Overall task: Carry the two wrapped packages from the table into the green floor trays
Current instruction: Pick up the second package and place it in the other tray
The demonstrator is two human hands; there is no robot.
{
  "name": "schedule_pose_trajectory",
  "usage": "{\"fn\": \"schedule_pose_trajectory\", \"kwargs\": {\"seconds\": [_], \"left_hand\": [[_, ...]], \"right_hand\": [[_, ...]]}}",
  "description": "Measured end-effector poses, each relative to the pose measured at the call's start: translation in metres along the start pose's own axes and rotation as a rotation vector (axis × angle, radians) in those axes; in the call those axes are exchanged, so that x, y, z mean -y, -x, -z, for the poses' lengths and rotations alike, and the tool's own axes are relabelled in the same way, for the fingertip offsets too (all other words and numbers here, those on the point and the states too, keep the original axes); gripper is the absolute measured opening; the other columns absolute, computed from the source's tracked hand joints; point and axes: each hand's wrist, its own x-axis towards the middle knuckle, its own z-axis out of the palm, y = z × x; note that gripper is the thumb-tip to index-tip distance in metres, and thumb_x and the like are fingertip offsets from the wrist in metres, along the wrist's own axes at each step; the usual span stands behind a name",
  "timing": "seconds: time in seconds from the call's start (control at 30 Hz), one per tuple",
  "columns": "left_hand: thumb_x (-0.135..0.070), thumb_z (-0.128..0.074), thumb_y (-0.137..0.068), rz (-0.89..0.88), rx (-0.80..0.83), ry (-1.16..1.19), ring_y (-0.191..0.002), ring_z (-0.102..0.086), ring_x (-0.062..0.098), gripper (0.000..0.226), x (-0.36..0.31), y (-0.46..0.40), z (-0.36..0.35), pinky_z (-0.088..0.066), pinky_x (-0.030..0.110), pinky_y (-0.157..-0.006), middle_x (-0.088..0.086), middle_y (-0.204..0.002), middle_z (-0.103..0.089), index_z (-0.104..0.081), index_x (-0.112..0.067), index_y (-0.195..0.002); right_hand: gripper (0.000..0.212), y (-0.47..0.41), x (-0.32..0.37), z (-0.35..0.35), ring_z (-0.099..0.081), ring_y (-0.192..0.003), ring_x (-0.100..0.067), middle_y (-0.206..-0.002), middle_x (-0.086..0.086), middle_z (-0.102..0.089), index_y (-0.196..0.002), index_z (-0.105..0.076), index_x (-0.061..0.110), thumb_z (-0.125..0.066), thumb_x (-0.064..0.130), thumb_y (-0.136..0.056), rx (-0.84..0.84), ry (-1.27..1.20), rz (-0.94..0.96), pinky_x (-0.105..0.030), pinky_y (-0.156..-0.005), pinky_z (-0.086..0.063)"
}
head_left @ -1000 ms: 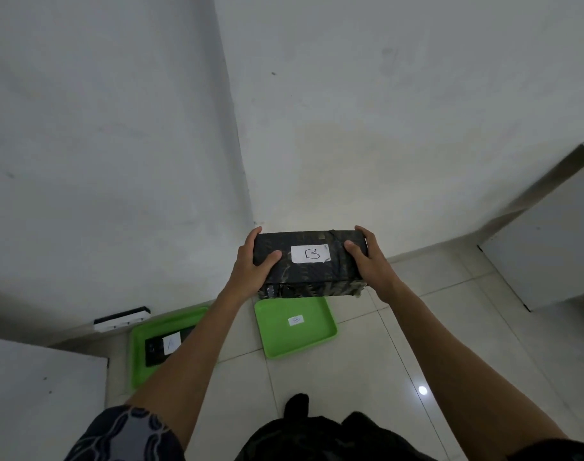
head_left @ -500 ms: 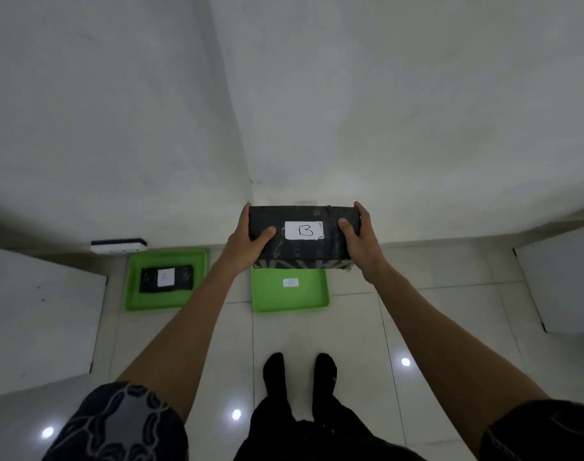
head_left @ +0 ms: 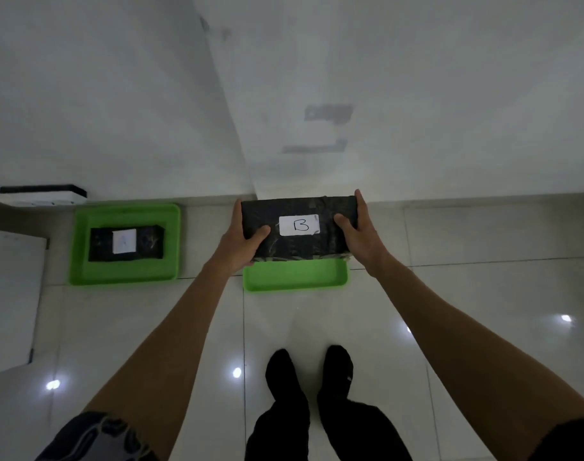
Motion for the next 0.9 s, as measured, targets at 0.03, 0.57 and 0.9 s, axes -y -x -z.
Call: {"fn": "schedule_pose_trajectory", "kwargs": {"seconds": [0.03, 0.57, 0.9], "left_hand": [[-0.045, -0.063, -0.088, -0.004, 0.002, -0.002, -0.100, -0.058, 0.014, 0.091, 0.023, -0.017, -0.011, -0.051, 0.019, -0.056, -0.007, -0.135, -0.050, 0.001, -0.045, -0.152], [-0.037, -0.057, -0.095, 0.041, 0.121, -0.057, -0.136, -0.044, 0.027, 0.093, 0.220, -0.202, -0.110, -0.044, 0.046, -0.107, 0.004, -0.160, -0.030, 0.014, -0.035, -0.154], [-0.048, -0.055, -0.093, 0.138, 0.025, -0.206, -0.145, -0.032, 0.031, 0.090, 0.204, -0.181, -0.093, -0.031, 0.048, -0.116, 0.009, -0.163, -0.023, 0.001, -0.020, -0.157]], "right_hand": [[0.079, -0.017, -0.023, -0.007, -0.050, -0.138, -0.031, -0.158, -0.005, -0.044, -0.163, -0.005, 0.037, -0.055, 0.037, -0.102, 0.003, 0.015, -0.004, -0.049, -0.117, -0.042], [0.081, -0.189, -0.250, -0.078, -0.050, -0.139, -0.038, -0.160, -0.013, -0.039, -0.163, 0.004, 0.035, -0.051, 0.034, -0.104, 0.086, 0.079, -0.083, -0.058, -0.113, -0.044], [0.087, -0.183, -0.233, -0.066, -0.045, -0.143, -0.041, -0.165, -0.020, -0.032, -0.163, 0.010, 0.027, -0.053, 0.035, -0.104, 0.138, 0.141, -0.198, -0.057, -0.116, -0.040]]}}
